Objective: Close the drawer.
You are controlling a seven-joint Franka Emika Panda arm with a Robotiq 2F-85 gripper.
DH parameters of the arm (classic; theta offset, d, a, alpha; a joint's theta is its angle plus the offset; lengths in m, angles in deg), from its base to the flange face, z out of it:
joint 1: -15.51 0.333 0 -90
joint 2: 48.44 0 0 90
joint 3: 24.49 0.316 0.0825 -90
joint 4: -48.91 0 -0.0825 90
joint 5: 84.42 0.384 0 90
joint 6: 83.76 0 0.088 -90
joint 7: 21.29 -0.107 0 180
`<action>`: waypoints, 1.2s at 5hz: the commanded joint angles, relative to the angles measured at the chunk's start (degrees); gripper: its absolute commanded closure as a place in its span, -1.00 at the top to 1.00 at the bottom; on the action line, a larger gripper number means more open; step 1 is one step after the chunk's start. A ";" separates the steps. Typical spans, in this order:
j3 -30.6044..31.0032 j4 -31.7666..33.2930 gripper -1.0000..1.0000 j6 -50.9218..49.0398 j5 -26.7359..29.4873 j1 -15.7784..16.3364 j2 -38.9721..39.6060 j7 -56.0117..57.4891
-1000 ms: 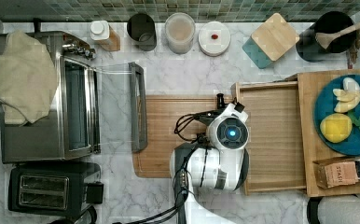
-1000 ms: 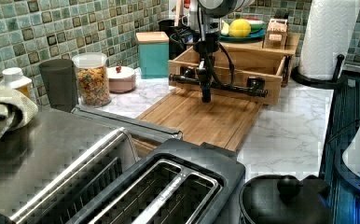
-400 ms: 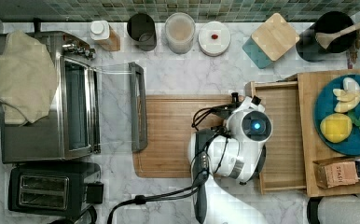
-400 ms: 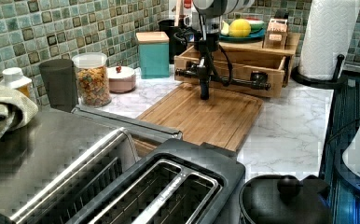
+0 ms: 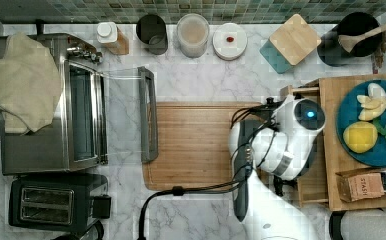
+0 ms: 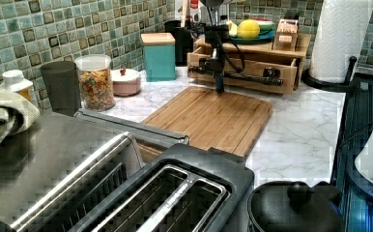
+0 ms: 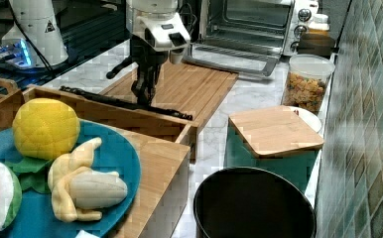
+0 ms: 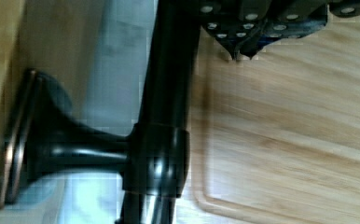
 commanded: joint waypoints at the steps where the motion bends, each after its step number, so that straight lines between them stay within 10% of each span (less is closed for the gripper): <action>1: -9.65 -26.16 -1.00 3.62 2.46 -14.31 8.35 17.59; 3: -13.67 -14.23 -1.00 9.11 -2.40 -9.66 0.05 5.61; 6: -14.23 -14.23 -1.00 9.10 -2.11 -9.15 0.10 5.74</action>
